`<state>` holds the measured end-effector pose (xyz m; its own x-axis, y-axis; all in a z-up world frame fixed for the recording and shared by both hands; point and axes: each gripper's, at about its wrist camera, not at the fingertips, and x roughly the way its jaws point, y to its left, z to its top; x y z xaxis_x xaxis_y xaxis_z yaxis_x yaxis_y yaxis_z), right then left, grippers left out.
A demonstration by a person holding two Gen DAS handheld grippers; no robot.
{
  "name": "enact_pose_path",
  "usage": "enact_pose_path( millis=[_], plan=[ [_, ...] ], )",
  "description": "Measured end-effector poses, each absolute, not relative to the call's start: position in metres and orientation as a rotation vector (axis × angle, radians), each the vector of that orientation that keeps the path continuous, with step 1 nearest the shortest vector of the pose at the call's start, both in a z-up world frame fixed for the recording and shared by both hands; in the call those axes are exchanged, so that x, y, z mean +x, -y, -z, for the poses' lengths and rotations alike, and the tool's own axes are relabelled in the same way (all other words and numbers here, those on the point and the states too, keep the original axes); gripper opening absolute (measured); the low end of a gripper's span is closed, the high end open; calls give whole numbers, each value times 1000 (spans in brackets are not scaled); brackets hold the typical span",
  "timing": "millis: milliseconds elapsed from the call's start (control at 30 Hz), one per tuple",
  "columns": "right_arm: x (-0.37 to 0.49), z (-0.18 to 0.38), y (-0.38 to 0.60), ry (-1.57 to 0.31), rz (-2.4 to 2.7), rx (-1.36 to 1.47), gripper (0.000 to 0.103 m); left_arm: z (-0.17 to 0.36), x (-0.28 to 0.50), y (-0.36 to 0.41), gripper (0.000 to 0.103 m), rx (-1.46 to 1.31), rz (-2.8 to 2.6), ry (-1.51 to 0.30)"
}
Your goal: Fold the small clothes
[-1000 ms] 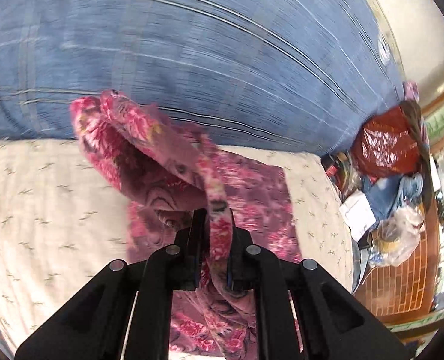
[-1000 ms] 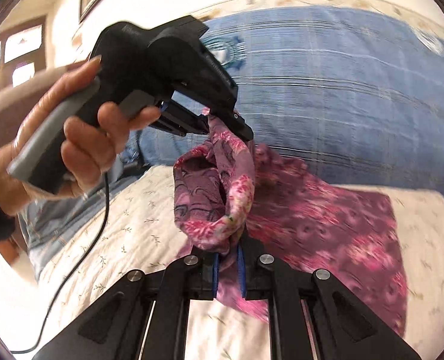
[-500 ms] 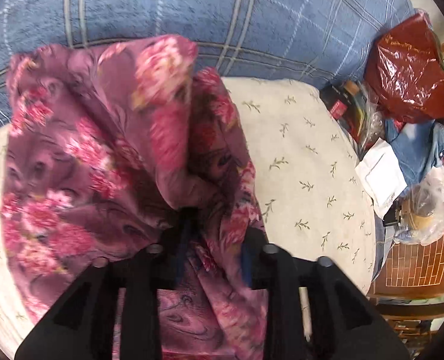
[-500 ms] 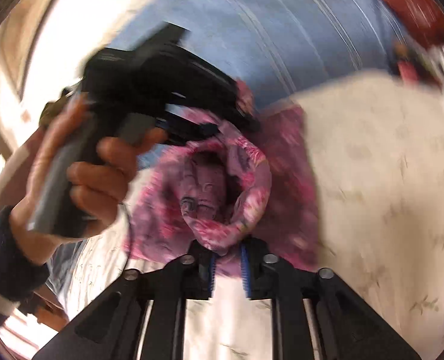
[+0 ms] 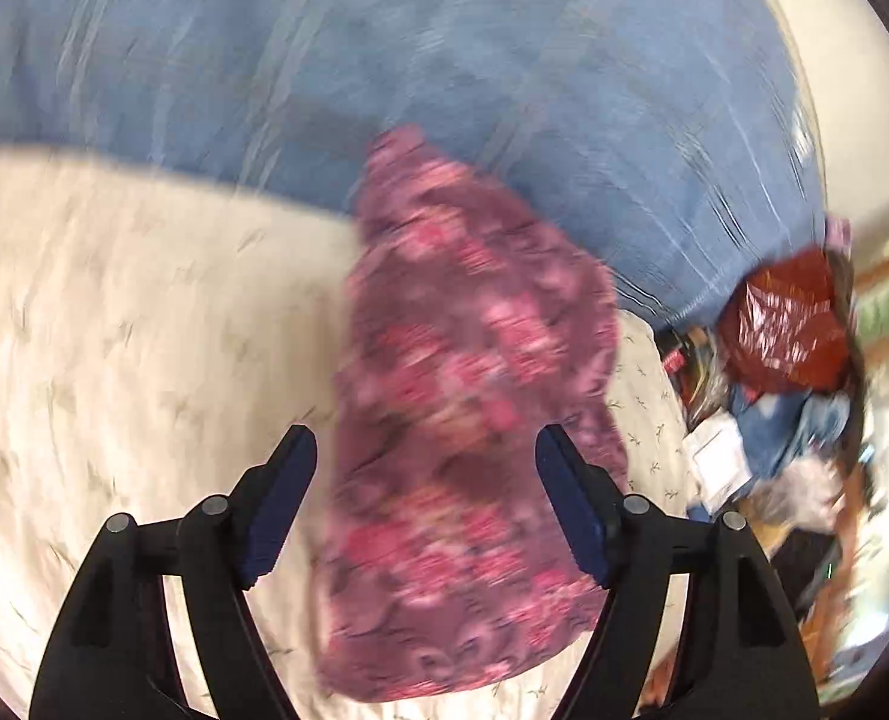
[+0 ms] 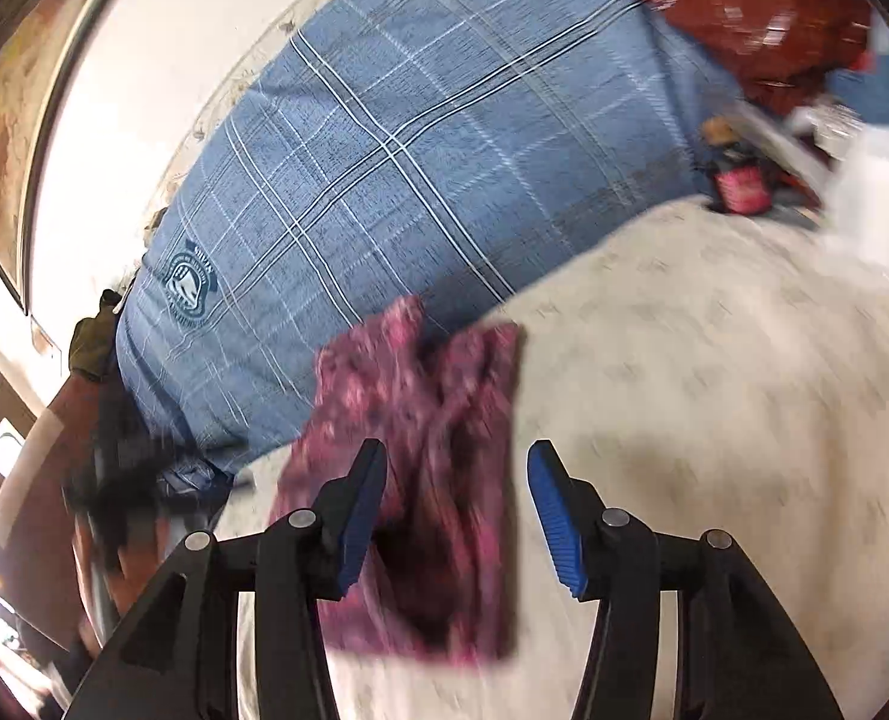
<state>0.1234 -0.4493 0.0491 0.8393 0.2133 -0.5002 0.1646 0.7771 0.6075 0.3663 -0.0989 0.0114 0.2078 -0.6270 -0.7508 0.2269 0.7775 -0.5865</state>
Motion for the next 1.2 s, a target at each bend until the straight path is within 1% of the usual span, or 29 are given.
enact_pose_path(
  millis=[33, 133, 233, 300, 333, 367, 400, 433, 467, 533, 567, 600, 633, 667, 700, 733, 767, 800, 833, 867, 900, 933, 1000, 1067, 1100, 1133, 1167, 1200],
  plan=[
    [140, -51, 449, -609, -50, 698, 56, 0, 364, 91, 75, -434, 620, -1234],
    [201, -48, 443, -681, -73, 722, 57, 20, 358, 87, 75, -517, 644, -1235],
    [250, -42, 424, -720, -100, 704, 57, 27, 354, 86, 75, -516, 655, -1216],
    [278, -32, 408, -796, -98, 630, 56, 27, 351, 86, 75, -487, 645, -1188],
    [291, -25, 398, -857, -69, 554, 49, 27, 349, 85, 75, -477, 638, -1179],
    [296, -22, 392, -884, -65, 513, 11, 25, 348, 86, 75, -465, 632, -1168],
    [301, -20, 385, -907, -92, 481, 7, 23, 347, 86, 75, -454, 629, -1159],
    [300, -25, 382, -890, -114, 468, 4, 23, 348, 84, 75, -447, 629, -1160],
    [290, -39, 383, -803, -132, 467, 4, 19, 350, 83, 75, -450, 638, -1155],
    [275, -49, 397, -708, -95, 518, 4, 15, 349, 80, 77, -477, 649, -1130],
    [271, -43, 412, -699, -59, 586, 4, 15, 349, 80, 79, -469, 638, -1132],
    [272, -31, 424, -729, -19, 636, 4, 16, 348, 82, 79, -455, 629, -1134],
    [275, -13, 432, -803, 39, 651, 5, 19, 346, 85, 79, -431, 630, -1135],
    [278, 4, 431, -891, 74, 624, 5, 23, 345, 89, 79, -403, 630, -1147],
    [277, 9, 429, -917, 77, 607, 5, 25, 345, 92, 79, -394, 632, -1157],
    [274, 7, 427, -903, 69, 602, 7, 28, 345, 93, 79, -397, 641, -1165],
    [267, -2, 427, -856, 47, 634, 13, 30, 345, 94, 79, -401, 651, -1172],
    [261, -10, 429, -809, 30, 680, 14, 31, 346, 96, 79, -402, 659, -1185],
    [255, -16, 434, -767, 16, 727, 23, 31, 346, 97, 79, -405, 665, -1191],
    [252, -21, 437, -739, 15, 761, 43, 32, 346, 99, 79, -409, 675, -1195],
    [252, -26, 438, -731, 26, 764, 50, 33, 344, 101, 79, -405, 682, -1202],
    [255, -28, 439, -737, 41, 744, 54, 35, 344, 104, 79, -394, 683, -1206],
    [271, -27, 438, -769, 54, 713, 56, 36, 338, 109, 79, -365, 689, -1206],
    [286, -12, 437, -864, 97, 684, 59, 35, 334, 114, 79, -336, 695, -1201],
    [290, -5, 436, -891, 103, 681, 57, 34, 332, 116, 79, -331, 702, -1198],
    [296, -3, 432, -909, 75, 681, 29, 34, 333, 116, 75, -331, 712, -1198],
    [300, -2, 425, -918, 14, 659, 7, 33, 332, 118, 64, -335, 734, -1201],
    [299, -8, 420, -884, 0, 610, 5, 33, 331, 120, 58, -335, 756, -1210]
  ],
)
